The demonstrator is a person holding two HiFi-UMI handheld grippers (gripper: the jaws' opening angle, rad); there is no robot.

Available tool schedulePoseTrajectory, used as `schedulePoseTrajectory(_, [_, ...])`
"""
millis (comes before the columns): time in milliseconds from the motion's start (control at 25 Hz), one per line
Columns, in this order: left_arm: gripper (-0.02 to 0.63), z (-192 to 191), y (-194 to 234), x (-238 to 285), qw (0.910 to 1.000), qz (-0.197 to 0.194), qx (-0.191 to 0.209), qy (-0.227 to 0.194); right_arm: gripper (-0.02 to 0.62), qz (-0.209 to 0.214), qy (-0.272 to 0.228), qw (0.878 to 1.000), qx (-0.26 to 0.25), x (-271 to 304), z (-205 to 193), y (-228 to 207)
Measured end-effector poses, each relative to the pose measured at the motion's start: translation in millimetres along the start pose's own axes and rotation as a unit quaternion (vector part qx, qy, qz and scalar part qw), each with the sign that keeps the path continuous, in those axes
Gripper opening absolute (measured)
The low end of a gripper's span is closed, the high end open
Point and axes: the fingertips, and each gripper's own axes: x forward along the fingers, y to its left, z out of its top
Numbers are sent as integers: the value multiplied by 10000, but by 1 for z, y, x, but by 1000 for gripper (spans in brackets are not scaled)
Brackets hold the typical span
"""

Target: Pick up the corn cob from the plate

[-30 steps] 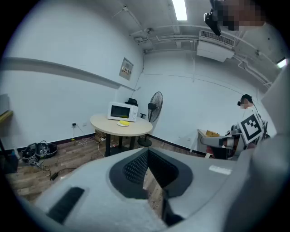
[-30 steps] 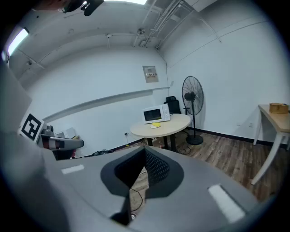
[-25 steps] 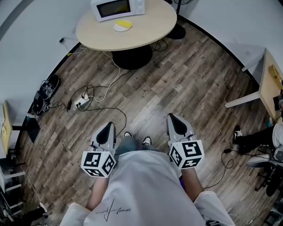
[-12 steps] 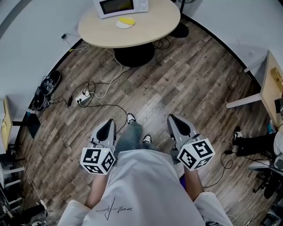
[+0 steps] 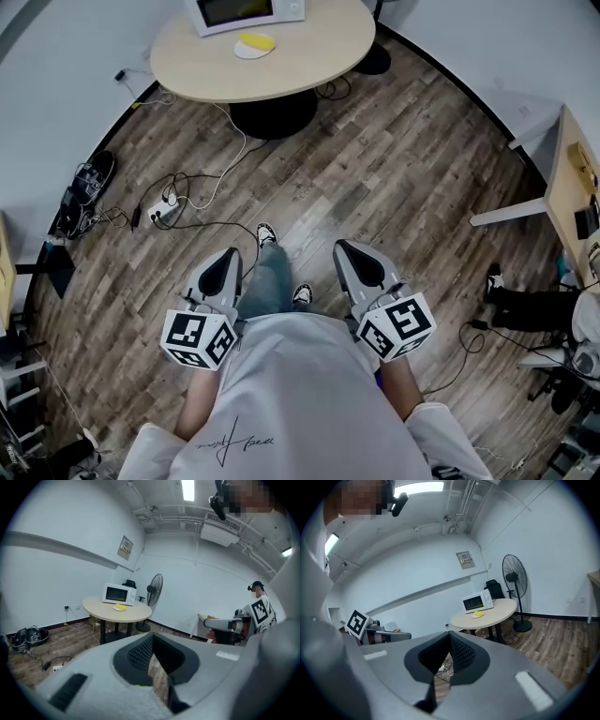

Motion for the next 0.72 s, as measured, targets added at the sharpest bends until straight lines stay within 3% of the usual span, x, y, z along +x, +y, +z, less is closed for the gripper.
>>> schedulePoseTrajectory(360, [-9,28,40,45,9999,37,-126,4,9,-467,-41,9989,71,55,24,-31])
schedulePoseTrajectory(720, [-9,76,90,98,9999,41,-151,0,11,-566,145,9982,133,133,53,-63])
